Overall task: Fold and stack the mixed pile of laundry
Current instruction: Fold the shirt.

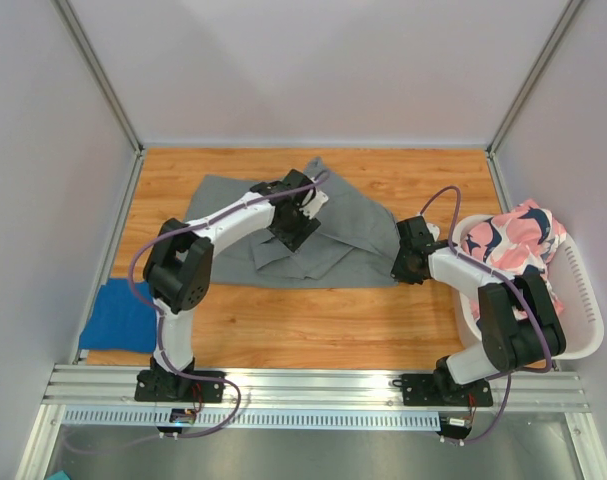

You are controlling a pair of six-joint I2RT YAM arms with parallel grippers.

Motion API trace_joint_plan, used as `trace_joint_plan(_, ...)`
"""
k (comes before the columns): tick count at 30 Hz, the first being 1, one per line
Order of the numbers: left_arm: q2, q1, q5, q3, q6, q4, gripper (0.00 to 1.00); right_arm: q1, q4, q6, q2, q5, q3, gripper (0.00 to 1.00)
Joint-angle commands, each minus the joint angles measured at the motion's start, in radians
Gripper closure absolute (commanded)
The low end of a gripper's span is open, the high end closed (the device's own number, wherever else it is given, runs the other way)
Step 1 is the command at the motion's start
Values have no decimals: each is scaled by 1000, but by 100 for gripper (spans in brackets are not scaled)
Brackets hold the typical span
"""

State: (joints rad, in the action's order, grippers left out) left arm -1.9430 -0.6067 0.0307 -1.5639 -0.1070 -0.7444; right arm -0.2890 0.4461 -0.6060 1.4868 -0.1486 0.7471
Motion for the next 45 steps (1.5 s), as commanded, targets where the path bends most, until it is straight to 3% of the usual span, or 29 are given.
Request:
trace_joint_plan(1,-43,-56,64,-41,-39,3,31,4,22,-9,55,-22,-17,100)
trace_joint_plan(6,-131,-77,121,-120,-26,-15,34,2,28,-3,64,-23,-11,100)
trace_joint_plan(12,-171,-77,182,-125,-37,10,37,2,28,-1,55,-26,-22,100)
trace_joint_plan(18,-186,-77,156,-91,-36,2,39,2,28,-8,56,-28,-20,100)
trace_joint_plan(22,-174,-76,208,-81,-59,5,58,2,42,-6,49,-38,-18,100)
trace_joint_plan(23,-163,-74,216,-76,-63,7,67,4,43,-8,47,-42,-18,100)
trace_joint_plan(30,-36,-44,264,24,-106,40,91,2,43,-12,32,-48,-28,100)
trace_joint_plan(31,-28,-36,264,34,-106,40,99,4,45,-12,32,-51,-28,100)
trace_joint_plan(45,156,171,225,223,-103,62,100,4,37,-20,33,-42,-29,100)
